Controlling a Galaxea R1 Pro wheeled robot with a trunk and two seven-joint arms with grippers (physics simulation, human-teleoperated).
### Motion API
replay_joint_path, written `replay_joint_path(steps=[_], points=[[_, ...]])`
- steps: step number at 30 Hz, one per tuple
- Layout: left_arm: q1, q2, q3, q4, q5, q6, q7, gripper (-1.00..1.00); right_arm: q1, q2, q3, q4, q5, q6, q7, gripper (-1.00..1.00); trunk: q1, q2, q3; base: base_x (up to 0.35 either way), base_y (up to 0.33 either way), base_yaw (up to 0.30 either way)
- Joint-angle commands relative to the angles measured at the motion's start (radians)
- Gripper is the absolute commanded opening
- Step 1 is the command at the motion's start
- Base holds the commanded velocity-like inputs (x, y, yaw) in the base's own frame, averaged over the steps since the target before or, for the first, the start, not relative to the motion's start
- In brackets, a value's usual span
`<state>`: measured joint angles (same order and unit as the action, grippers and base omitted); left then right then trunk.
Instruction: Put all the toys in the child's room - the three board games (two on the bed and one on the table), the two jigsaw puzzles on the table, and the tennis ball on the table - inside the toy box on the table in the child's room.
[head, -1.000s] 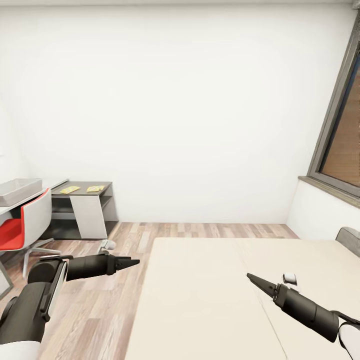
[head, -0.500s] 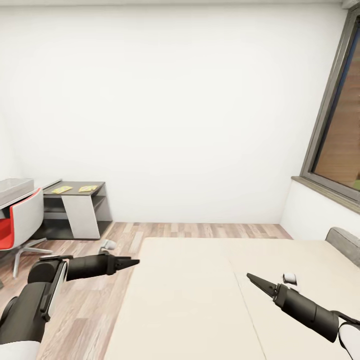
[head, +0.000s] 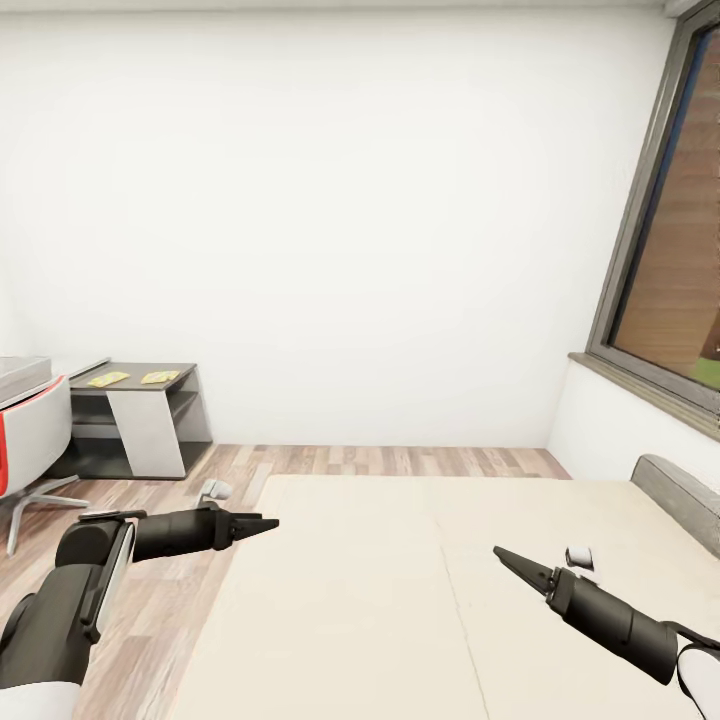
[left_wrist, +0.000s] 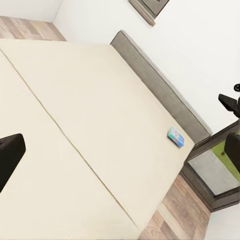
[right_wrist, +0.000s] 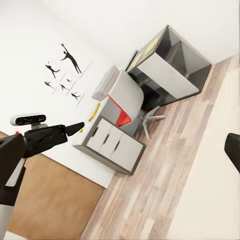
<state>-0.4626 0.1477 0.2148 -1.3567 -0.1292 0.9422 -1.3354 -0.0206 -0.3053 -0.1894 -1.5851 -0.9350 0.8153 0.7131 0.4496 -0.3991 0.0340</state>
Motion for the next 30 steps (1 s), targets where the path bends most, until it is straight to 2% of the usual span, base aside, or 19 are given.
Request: replay_joint_path(steps=[1, 12, 30], points=[[-0.001, 0.000, 0.002, -0.001, -0.010, 0.010, -0.010, 1.00, 0.000, 0.000, -0.001, 0.001, -0.003, 0.006, 0.002, 1.00, 0.000, -0.001, -0.001, 0.000, -0.293, 0.000], [-0.001, 0.000, 0.002, -0.001, -0.010, 0.010, -0.010, 1.00, -0.001, 0.000, -0.001, 0.001, -0.003, 0.008, 0.002, 1.00, 0.000, -0.001, -0.001, 0.000, -0.238, 0.000], [-0.001, 0.000, 0.002, -0.001, -0.010, 0.009, -0.011, 1.00, -0.001, 0.000, -0.002, -0.001, -0.002, 0.010, 0.001, 1.00, 0.000, -0.001, 0.003, 0.000, -0.015, -0.030]])
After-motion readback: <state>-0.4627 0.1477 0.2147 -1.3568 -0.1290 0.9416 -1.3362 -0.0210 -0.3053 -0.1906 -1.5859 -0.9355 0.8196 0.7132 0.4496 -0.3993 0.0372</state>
